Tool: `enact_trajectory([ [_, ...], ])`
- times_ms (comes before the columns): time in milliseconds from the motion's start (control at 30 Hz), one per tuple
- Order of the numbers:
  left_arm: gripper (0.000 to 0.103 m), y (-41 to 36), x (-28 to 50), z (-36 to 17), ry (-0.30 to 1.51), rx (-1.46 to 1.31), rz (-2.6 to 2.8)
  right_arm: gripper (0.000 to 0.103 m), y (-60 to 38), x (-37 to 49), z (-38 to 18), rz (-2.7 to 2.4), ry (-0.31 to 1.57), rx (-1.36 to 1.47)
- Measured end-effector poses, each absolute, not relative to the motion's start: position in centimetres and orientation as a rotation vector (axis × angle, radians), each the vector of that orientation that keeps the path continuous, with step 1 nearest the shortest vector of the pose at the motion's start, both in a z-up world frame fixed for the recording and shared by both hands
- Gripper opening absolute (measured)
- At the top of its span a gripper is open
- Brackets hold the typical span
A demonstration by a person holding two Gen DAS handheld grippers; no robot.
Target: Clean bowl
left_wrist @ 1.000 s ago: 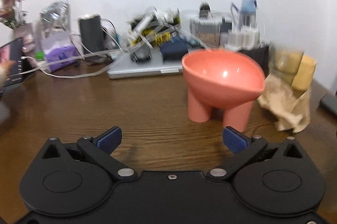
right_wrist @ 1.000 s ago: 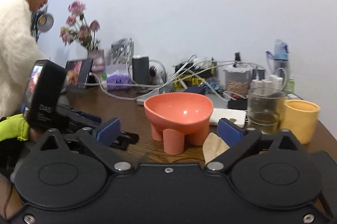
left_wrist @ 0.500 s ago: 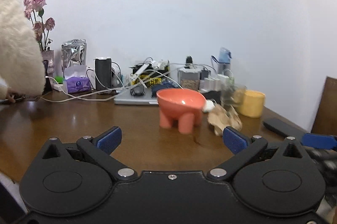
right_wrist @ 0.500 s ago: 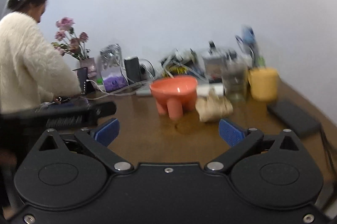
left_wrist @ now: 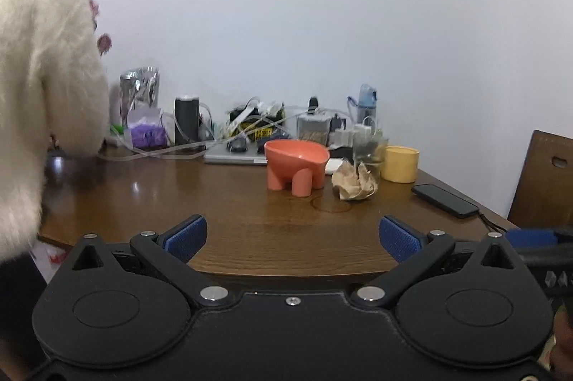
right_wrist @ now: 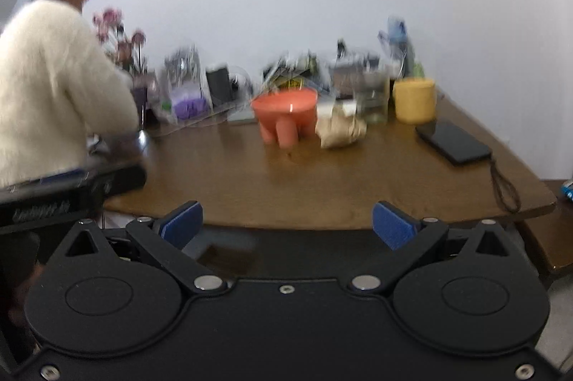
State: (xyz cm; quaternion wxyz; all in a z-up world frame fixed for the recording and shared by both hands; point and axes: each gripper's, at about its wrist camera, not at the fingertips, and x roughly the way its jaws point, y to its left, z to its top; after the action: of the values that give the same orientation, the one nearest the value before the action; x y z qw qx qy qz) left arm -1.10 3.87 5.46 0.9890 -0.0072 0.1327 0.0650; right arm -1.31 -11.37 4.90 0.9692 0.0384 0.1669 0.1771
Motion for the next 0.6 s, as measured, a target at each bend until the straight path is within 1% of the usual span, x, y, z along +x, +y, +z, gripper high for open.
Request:
enact_trajectory([
  [200, 0.103, 4.1, -2.6, 5.4, 0.280, -0.011, 0.167, 0.102, -10.6, -1.1, 4.7, 0.304, 0.374, 0.078],
  [300, 0.103, 4.2, -3.3, 5.4, 0.287, -0.008, 0.183, 0.102, -9.3, -1.6, 4.3, 0.293, 0.366, 0.008],
  [600, 0.103, 4.4, -3.4, 4.5, 0.342, 0.018, 0.163, 0.102, -8.9, -1.4, 3.8, 0.289, 0.368, 0.007],
])
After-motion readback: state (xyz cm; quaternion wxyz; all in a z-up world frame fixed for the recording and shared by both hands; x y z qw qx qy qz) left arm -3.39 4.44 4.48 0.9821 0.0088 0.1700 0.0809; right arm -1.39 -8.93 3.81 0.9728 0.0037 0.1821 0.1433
